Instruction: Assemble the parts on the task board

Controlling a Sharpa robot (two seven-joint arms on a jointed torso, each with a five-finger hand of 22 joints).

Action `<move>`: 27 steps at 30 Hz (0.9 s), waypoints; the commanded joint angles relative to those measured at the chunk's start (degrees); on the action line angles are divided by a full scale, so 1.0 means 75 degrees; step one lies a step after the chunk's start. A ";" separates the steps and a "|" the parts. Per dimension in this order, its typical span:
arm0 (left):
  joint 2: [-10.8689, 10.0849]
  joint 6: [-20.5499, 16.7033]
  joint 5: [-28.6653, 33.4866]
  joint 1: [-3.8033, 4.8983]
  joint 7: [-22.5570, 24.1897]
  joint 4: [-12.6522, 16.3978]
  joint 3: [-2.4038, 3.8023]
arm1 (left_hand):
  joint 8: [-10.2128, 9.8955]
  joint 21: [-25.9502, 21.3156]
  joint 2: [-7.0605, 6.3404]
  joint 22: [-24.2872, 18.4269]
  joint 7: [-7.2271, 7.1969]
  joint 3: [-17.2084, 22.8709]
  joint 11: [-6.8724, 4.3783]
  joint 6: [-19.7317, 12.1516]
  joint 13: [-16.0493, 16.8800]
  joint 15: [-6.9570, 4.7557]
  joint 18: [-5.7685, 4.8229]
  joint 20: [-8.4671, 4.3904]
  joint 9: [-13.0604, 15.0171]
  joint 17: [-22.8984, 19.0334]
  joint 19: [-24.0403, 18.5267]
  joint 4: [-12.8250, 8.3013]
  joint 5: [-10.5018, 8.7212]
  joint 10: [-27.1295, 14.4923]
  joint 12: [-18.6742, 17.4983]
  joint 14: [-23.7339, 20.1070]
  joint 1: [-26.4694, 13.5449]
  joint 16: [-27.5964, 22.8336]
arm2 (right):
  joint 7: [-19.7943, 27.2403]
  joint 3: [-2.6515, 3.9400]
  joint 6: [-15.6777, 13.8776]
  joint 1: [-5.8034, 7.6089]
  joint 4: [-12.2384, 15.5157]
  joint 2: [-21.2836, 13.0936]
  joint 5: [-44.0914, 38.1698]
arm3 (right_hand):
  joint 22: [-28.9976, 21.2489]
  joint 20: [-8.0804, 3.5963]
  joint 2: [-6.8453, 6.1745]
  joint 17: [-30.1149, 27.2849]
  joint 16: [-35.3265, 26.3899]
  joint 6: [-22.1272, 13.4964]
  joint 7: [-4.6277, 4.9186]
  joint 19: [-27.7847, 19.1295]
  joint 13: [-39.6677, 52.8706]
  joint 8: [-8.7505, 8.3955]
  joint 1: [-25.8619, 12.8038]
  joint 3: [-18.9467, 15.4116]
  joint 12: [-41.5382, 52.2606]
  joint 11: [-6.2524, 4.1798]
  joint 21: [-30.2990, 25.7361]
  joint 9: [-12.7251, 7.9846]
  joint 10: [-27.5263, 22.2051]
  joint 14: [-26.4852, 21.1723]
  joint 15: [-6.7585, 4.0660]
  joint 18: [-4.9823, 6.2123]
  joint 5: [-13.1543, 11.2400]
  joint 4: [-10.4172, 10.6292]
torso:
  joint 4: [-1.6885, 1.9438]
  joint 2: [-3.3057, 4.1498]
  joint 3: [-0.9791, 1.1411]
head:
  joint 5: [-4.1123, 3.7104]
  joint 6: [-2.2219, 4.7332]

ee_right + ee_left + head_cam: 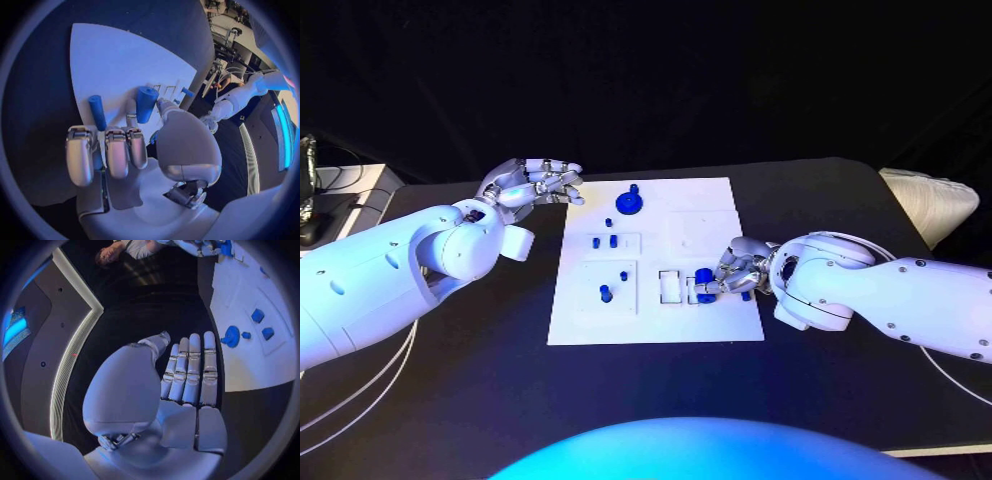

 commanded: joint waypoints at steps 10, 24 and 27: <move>-0.0021 0.0095 0.0046 -0.0007 0.0026 0.0038 0.0006 | -0.0032 -0.0036 0.0001 -0.0004 0.0021 -0.0022 0.0026 0.0048 0.0007 0.0004 0.0074 0.0015 -0.0013 0.0010 -0.0051 0.0005 0.0004 -0.0040 -0.0014 -0.0048 0.0001 0.0050 | -0.0058 -0.0002 0.0101 -0.0049 -0.0129 0.0101 -0.0363 | 0.1890 -0.0008 0.0202 0.2001 0.0030 -0.0124 0.0021 0.0694 0.2010 -0.0014 0.1141 -0.0045 0.0016 -0.0009 0.0031 0.0142 0.0787 0.0782 0.0007 -0.0137 -0.0039 -0.0072 | -0.0020 -0.0016 -0.0002 | 0.0068 -0.0046; -0.0010 0.0292 0.0097 -0.0007 -0.0155 0.0010 0.0006 | -0.0035 -0.0044 0.0010 -0.0005 0.0021 -0.0024 0.0028 0.0047 0.0007 0.0006 0.0074 0.0018 -0.0018 0.0020 -0.0054 0.0016 0.0005 -0.0054 -0.0018 -0.0060 -0.0008 0.0051 | 0.0092 0.0010 -0.0804 0.0103 0.0066 -0.0198 0.1780 | 0.1936 -0.0031 0.0113 0.2008 0.0032 -0.0008 -0.0019 0.0733 0.2010 -0.0086 0.1846 0.0797 0.0016 -0.0046 0.0212 0.0172 0.0787 0.0784 -0.0022 -0.0171 0.0565 -0.0053 | -0.0022 -0.0023 -0.0003 | 0.0105 -0.0033; 0.0000 0.0311 0.0107 -0.0007 -0.0174 -0.0007 0.0006 | -0.0036 -0.0046 0.0011 -0.0006 0.0019 -0.0021 0.0027 0.0047 0.0006 0.0006 0.0074 0.0017 -0.0019 0.0021 -0.0055 0.0011 0.0006 -0.0059 -0.0020 -0.0064 0.0000 0.0050 | 0.0097 0.0015 -0.0822 0.0241 0.0167 -0.0246 0.2088 | 0.1937 -0.0032 0.0108 0.2008 0.0032 0.0009 -0.0025 0.0734 0.2010 -0.0081 0.1843 0.0816 0.0016 -0.0050 0.0216 0.0175 0.0787 0.0784 -0.0024 -0.0172 0.0563 -0.0049 | -0.0023 -0.0024 -0.0005 | 0.0102 -0.0022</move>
